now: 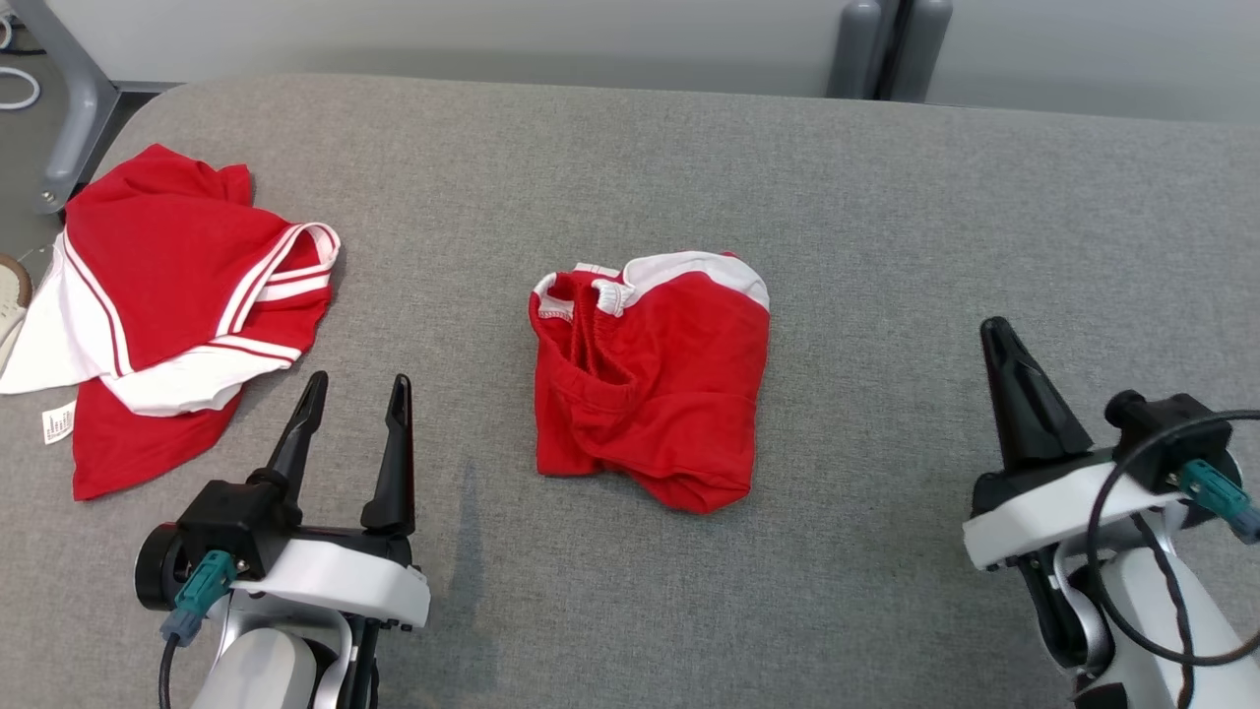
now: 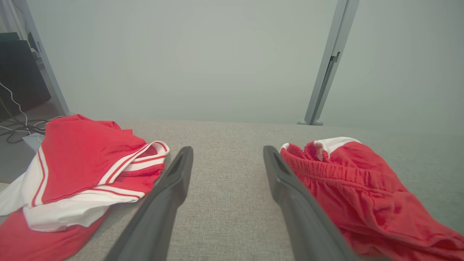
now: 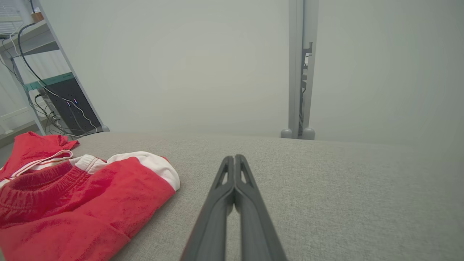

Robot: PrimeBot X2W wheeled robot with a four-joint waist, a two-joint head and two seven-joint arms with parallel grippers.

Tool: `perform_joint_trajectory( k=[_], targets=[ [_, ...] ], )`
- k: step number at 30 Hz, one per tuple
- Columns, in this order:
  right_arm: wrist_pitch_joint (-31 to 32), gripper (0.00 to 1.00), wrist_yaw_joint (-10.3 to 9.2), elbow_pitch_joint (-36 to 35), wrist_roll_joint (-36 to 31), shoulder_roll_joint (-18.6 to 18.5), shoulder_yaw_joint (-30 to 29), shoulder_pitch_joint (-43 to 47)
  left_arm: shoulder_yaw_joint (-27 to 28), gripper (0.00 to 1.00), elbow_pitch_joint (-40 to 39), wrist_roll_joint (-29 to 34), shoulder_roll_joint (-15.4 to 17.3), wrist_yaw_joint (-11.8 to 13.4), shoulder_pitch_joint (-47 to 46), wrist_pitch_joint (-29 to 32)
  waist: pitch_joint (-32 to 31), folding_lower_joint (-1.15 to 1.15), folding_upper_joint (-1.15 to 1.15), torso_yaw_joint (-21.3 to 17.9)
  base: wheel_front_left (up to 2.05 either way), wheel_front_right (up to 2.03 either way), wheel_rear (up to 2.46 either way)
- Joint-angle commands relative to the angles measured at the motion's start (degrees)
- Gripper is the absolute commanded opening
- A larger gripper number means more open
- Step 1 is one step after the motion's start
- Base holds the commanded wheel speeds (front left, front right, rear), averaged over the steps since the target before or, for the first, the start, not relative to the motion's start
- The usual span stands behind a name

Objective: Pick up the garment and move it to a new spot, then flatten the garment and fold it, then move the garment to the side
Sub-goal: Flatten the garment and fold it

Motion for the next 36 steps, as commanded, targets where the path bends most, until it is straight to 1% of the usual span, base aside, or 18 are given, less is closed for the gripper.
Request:
perform_joint_trajectory(
  k=[1,7,11,15,19,28,36],
  targets=[
    [0.34,0.00,0.11,0.41,0.48,-0.40,0.71,-1.01,-0.09,1.00,-0.11,-0.14,0.01,-0.08,-0.71,-0.19,0.25,0.00,0.00,0.43,0.00,0.00,0.00],
    [2.99,0.00,0.11,5.15,2.20,0.51,11.23,-7.23,-0.50,1.00,0.27,-0.22,-0.49,-0.24,-1.50,-0.44,1.33,0.00,0.00,2.09,0.00,0.00,0.00],
    [4.28,0.00,0.11,10.40,4.15,1.74,18.40,-11.72,-0.77,1.00,0.83,-0.29,-0.87,-0.38,-1.92,-0.67,1.64,0.00,0.00,3.34,0.00,0.00,0.00],
    [4.42,0.00,0.11,15.54,6.25,3.01,23.84,-15.77,-1.21,1.00,1.38,-0.25,-1.49,-0.72,-2.52,-0.95,1.92,0.00,0.00,4.62,0.00,0.00,0.00],
    [4.11,0.00,0.11,20.27,8.02,3.93,28.19,-19.44,-1.42,1.00,1.73,-0.18,-1.97,-1.06,-2.56,-1.19,2.28,0.00,0.00,5.62,0.00,0.00,0.00],
    [4.64,0.00,0.11,27.77,12.18,4.90,36.60,-26.04,-1.33,1.00,2.40,0.04,-2.75,-1.48,-3.30,-1.44,3.21,0.00,0.00,7.01,0.00,0.00,0.00],
    [6.10,0.00,0.11,28.37,17.73,4.96,44.29,-29.19,-1.25,1.00,3.12,0.41,-3.52,-2.02,-3.83,-1.56,3.57,0.00,0.00,7.57,0.00,0.00,0.00]
  ],
)
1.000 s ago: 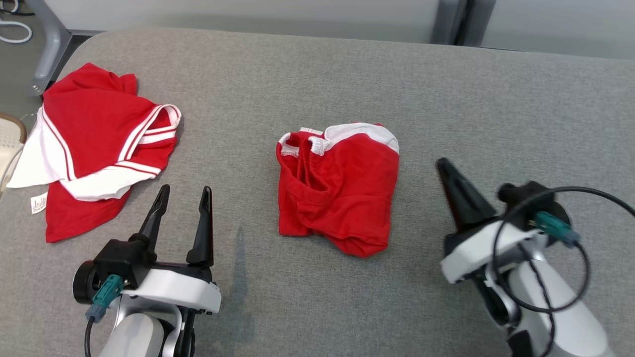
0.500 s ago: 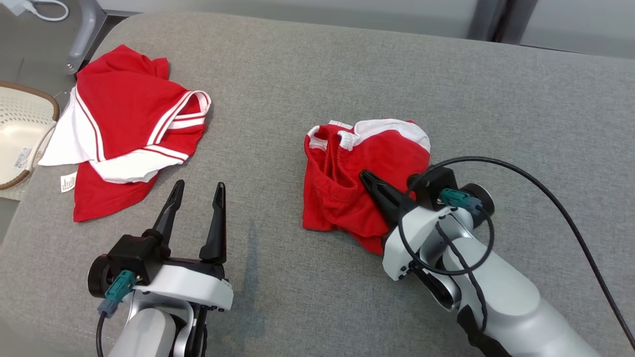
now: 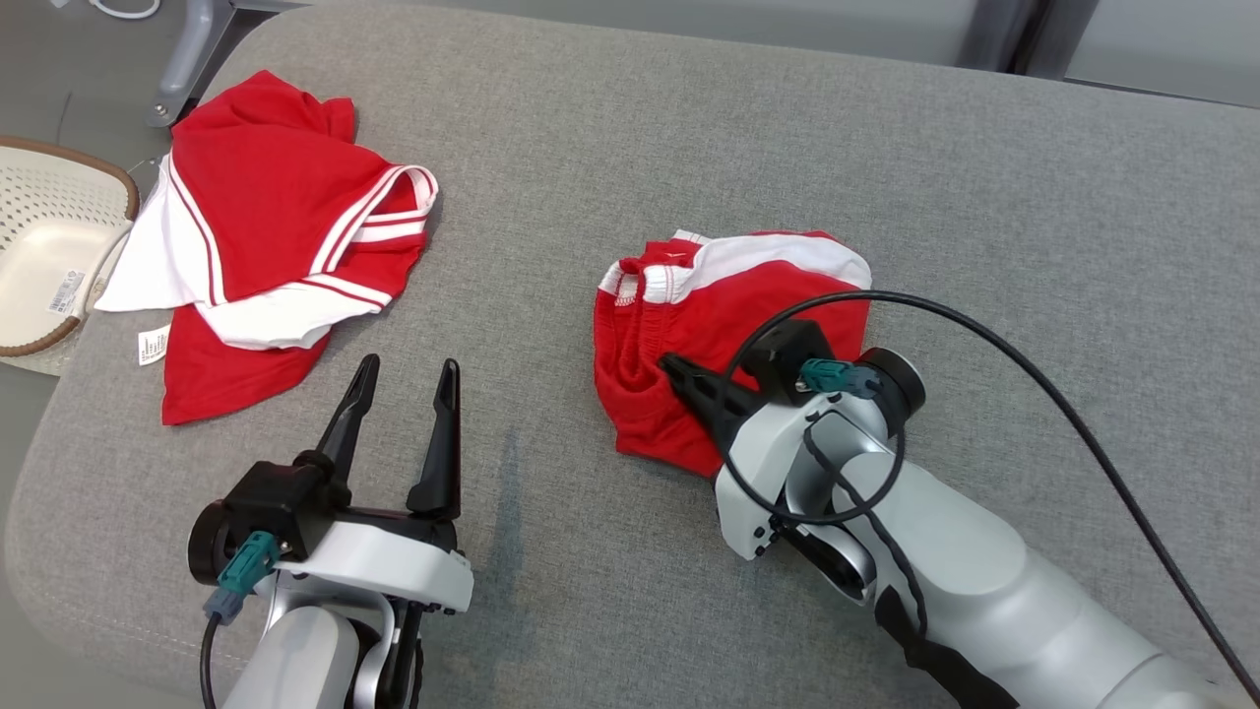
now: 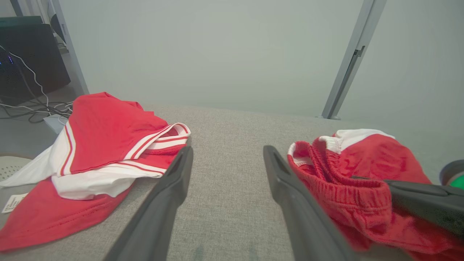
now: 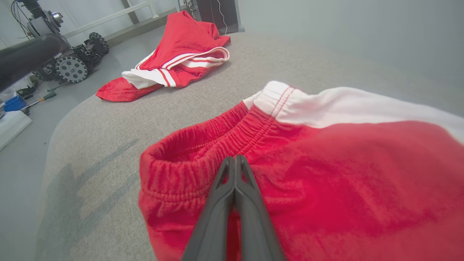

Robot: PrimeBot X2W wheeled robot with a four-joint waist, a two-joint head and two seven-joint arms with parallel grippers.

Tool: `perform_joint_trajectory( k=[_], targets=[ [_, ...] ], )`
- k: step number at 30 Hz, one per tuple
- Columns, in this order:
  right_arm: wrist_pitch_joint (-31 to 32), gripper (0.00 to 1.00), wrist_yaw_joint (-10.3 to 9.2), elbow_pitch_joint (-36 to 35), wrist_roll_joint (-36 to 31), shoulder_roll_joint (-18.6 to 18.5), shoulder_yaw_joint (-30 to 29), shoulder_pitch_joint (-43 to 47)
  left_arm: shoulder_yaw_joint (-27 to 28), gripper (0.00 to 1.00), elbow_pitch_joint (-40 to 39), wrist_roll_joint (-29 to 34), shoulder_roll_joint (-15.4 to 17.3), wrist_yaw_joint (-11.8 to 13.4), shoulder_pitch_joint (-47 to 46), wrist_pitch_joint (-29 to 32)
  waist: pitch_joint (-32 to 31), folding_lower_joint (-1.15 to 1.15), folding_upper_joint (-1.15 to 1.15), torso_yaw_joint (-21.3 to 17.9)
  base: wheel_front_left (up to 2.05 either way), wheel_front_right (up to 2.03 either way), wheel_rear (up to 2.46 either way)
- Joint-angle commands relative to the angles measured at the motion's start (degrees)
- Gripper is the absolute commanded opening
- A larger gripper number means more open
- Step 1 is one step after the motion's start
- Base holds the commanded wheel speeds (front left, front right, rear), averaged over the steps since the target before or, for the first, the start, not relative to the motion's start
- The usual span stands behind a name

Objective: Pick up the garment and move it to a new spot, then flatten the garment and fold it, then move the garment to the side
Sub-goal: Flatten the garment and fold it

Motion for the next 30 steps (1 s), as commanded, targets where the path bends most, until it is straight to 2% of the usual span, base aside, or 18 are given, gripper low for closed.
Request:
perform_joint_trajectory(
  k=[1,8,14,21,26,27,28,30],
  targets=[
    [0.46,0.00,0.11,0.37,0.47,-0.17,1.13,-0.89,0.22,1.00,0.20,0.42,-0.09,-0.13,-1.15,-0.31,0.07,0.00,0.00,0.06,0.00,0.00,0.00],
    [0.12,0.00,0.11,0.43,2.83,-0.19,6.19,-2.50,0.56,1.00,0.59,0.67,-0.58,-0.67,-1.47,-0.31,0.29,0.00,0.00,0.31,0.00,0.00,0.00],
    [-2.15,0.00,0.11,0.77,4.48,-0.18,6.65,-2.74,0.97,1.00,0.81,1.03,-0.90,-1.07,-1.22,-0.31,-0.07,0.00,0.00,0.10,0.00,0.00,0.00],
    [-7.77,0.00,0.11,0.05,6.55,-0.28,1.56,0.13,1.72,1.00,1.10,1.56,-0.65,-1.43,0.35,-0.31,-1.89,0.00,0.00,-1.42,0.00,0.00,0.00],
    [-8.49,0.00,0.11,-3.32,3.55,-1.66,-6.44,2.95,2.21,1.00,1.17,1.54,-0.14,-1.45,0.42,-0.31,-2.83,0.00,0.00,-2.55,0.00,0.00,0.00],
    [-8.46,0.11,0.11,-6.14,1.35,-2.90,-11.07,5.32,2.42,1.00,1.04,1.50,0.08,-1.47,0.72,-0.32,-3.31,0.00,0.00,-3.02,0.00,0.00,0.00],
    [-8.48,0.19,0.11,-7.46,0.19,-3.28,-13.27,6.61,2.58,1.00,0.97,1.43,0.22,-1.41,0.92,-0.31,-3.54,0.00,0.00,-3.30,0.00,0.00,0.00],
    [-8.48,0.76,0.11,-10.32,-2.20,-4.03,-18.17,9.09,2.87,1.00,0.86,1.33,0.55,-1.30,1.30,-0.32,-4.08,0.00,0.00,-3.78,0.00,0.00,0.00]
  ],
)
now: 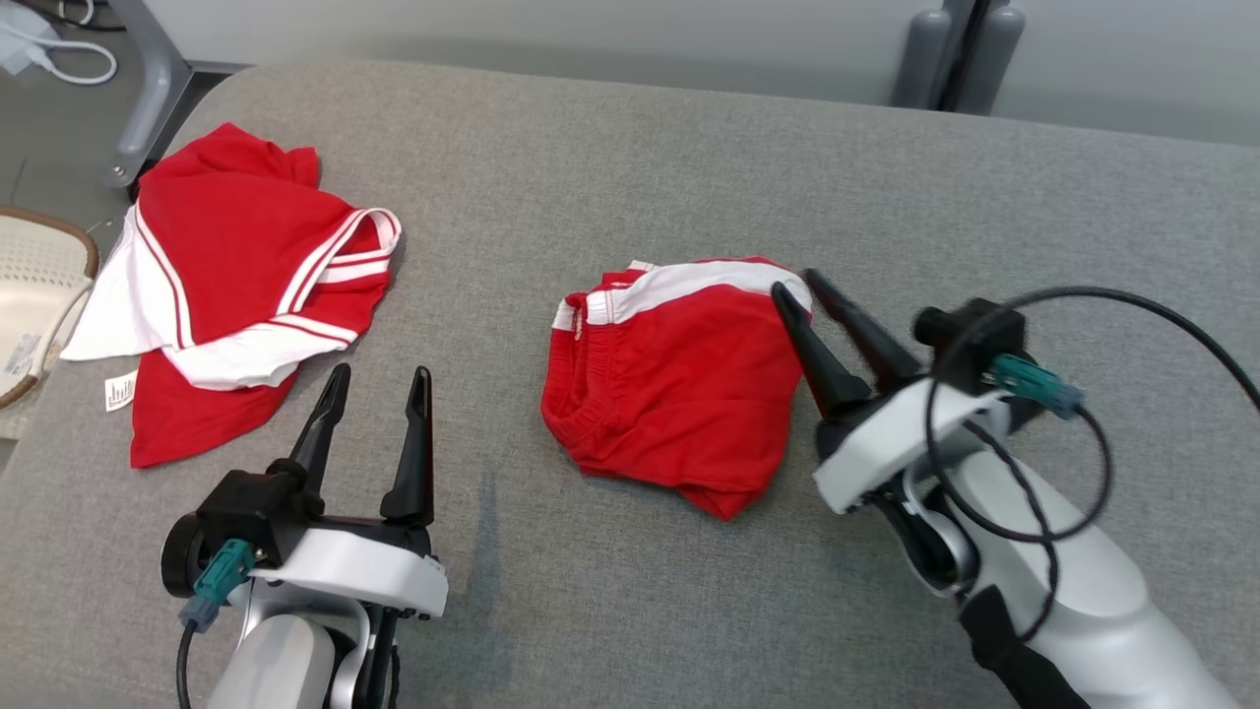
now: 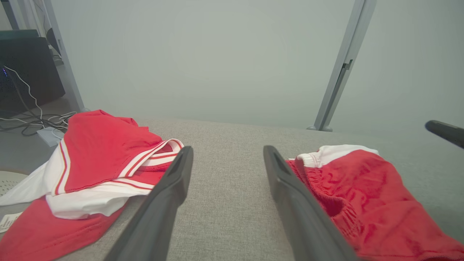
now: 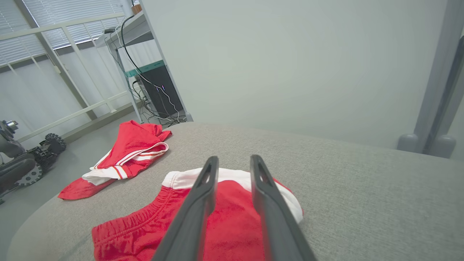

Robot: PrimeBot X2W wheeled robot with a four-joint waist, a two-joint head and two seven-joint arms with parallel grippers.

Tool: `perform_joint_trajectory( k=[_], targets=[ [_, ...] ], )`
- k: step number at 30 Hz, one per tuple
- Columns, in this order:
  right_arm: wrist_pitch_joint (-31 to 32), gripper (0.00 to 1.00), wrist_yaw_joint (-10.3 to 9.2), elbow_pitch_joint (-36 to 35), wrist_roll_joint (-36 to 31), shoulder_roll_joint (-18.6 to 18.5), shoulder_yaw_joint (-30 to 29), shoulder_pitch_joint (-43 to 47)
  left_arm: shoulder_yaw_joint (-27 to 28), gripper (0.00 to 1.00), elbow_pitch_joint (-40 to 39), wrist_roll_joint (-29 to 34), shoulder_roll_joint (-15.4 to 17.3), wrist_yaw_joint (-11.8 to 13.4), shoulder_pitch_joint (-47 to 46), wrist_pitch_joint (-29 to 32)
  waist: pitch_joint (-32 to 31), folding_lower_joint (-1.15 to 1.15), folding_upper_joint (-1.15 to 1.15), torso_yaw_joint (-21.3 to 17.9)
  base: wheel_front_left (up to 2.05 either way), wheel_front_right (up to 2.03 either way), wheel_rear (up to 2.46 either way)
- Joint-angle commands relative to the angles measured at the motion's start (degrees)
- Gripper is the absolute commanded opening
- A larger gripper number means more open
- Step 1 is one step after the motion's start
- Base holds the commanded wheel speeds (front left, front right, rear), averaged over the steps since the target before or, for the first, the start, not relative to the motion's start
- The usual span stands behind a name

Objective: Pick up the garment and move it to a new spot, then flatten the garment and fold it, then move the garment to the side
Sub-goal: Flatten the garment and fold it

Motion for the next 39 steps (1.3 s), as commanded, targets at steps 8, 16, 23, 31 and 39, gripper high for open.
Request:
perform_joint_trajectory(
  k=[8,16,23,31,39],
  targets=[
    [-0.24,1.00,0.11,-8.79,-8.48,-0.78,-17.82,11.79,0.51,1.00,-0.67,0.36,1.82,0.57,2.22,0.44,-2.80,0.00,0.00,-2.82,0.00,0.00,0.00],
    [-0.25,1.00,0.11,-14.32,-13.32,-0.24,-26.13,20.73,0.77,1.00,-2.22,-0.11,3.25,1.19,3.76,1.61,-4.77,0.00,0.00,-5.10,0.00,0.00,0.00],
    [0.28,1.00,0.11,-18.12,-15.38,0.63,-28.88,26.36,1.29,1.00,-3.34,-0.76,4.10,2.06,6.02,2.65,-6.59,0.00,0.00,-6.96,0.00,0.00,0.00],
    [2.30,1.00,0.11,-22.48,-16.96,1.41,-31.58,31.83,1.72,1.00,-5.14,-0.72,5.64,3.31,8.70,4.32,-8.78,0.00,0.00,-8.39,0.00,0.00,0.00],
    [4.43,1.00,0.11,-25.81,-17.86,1.88,-33.49,35.96,1.64,1.00,-6.43,-0.71,6.96,4.13,11.35,5.79,-11.39,0.00,0.00,-8.91,0.00,0.00,0.00]
  ],
)
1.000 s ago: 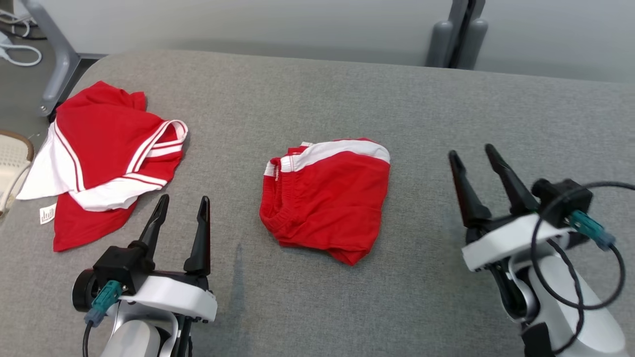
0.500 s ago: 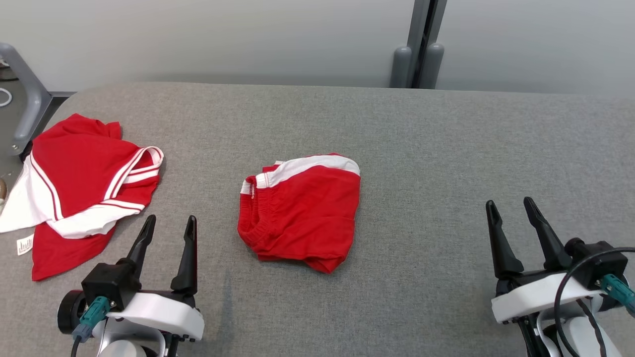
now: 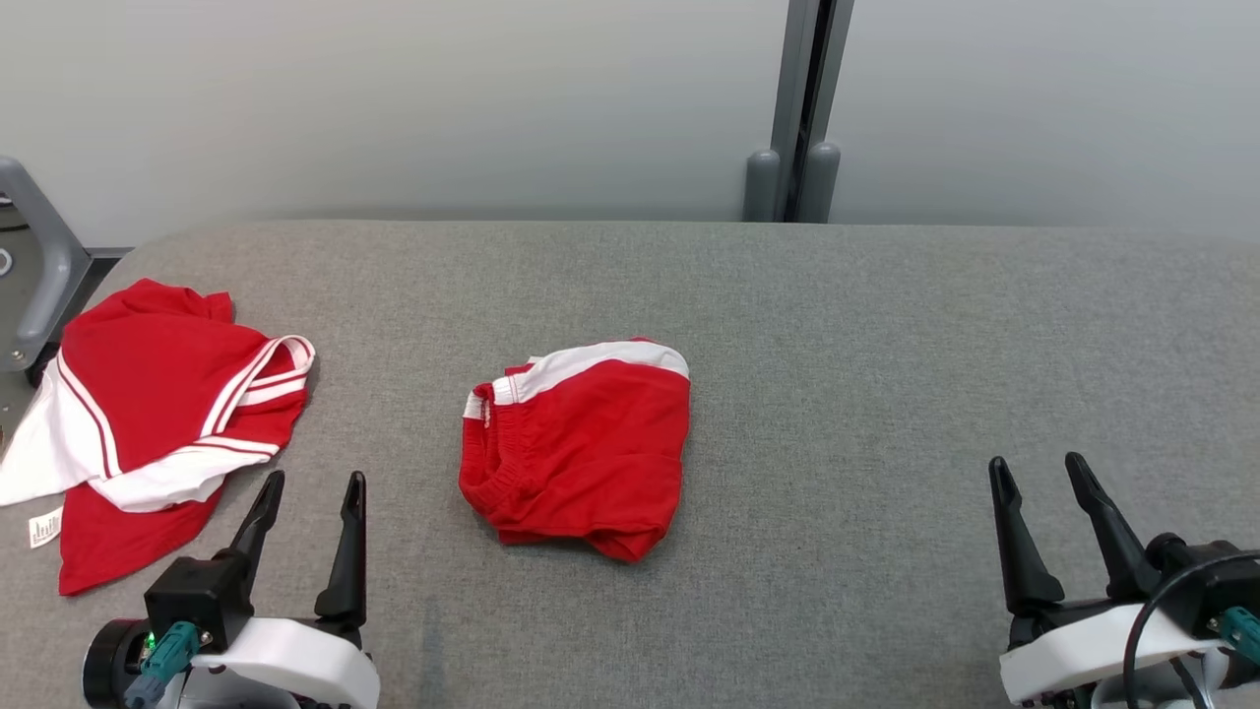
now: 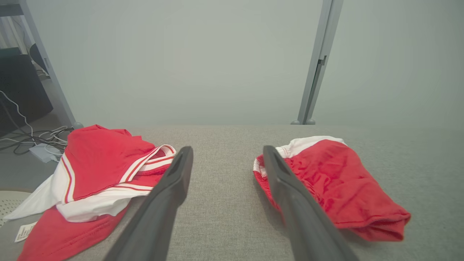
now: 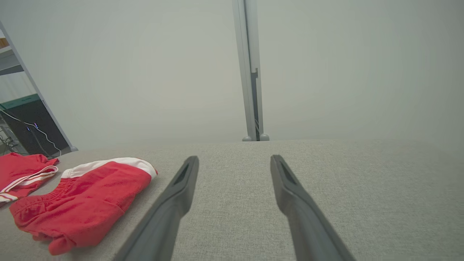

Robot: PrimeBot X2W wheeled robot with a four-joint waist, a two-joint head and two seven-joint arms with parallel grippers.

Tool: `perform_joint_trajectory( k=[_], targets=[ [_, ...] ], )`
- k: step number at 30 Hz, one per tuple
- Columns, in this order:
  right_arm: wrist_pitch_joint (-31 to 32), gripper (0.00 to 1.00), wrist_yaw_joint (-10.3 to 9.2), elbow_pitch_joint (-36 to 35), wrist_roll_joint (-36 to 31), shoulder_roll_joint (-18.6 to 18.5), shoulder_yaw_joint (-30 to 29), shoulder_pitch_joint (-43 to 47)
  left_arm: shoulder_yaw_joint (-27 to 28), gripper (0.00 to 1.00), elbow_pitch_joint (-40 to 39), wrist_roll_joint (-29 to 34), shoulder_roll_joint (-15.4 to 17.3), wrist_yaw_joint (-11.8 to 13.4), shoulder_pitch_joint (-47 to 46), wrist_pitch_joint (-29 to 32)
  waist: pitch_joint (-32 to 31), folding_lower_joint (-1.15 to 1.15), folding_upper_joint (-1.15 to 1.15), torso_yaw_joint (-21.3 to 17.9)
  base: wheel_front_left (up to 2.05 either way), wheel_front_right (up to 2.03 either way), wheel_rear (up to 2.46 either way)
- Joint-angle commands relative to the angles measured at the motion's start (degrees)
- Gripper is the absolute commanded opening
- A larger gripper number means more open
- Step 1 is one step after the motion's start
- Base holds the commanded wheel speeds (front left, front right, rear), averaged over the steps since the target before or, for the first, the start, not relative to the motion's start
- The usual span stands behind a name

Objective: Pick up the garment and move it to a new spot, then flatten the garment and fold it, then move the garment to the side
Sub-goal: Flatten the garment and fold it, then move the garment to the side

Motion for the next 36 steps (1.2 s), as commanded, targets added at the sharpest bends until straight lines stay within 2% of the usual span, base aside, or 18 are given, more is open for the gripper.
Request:
perform_joint_trajectory(
  k=[1,12,36],
  targets=[
    [0.26,1.00,0.11,-0.45,-0.16,-0.21,-0.43,0.92,0.09,1.00,-0.19,-0.17,0.41,0.37,1.05,0.10,-0.64,0.00,0.00,-0.11,0.00,0.00,0.00],
    [2.59,1.00,0.11,-3.18,-0.99,0.54,-1.72,4.62,-0.04,1.00,-1.50,-0.72,1.36,1.10,3.26,1.59,-2.59,0.00,0.00,-1.29,0.00,0.00,0.00],
    [4.22,1.00,0.11,-4.37,-3.65,1.29,-3.86,4.84,-0.98,1.00,-2.22,-1.36,1.65,1.95,2.82,2.49,-1.86,0.00,0.00,-1.17,0.00,0.00,0.00]
  ],
)
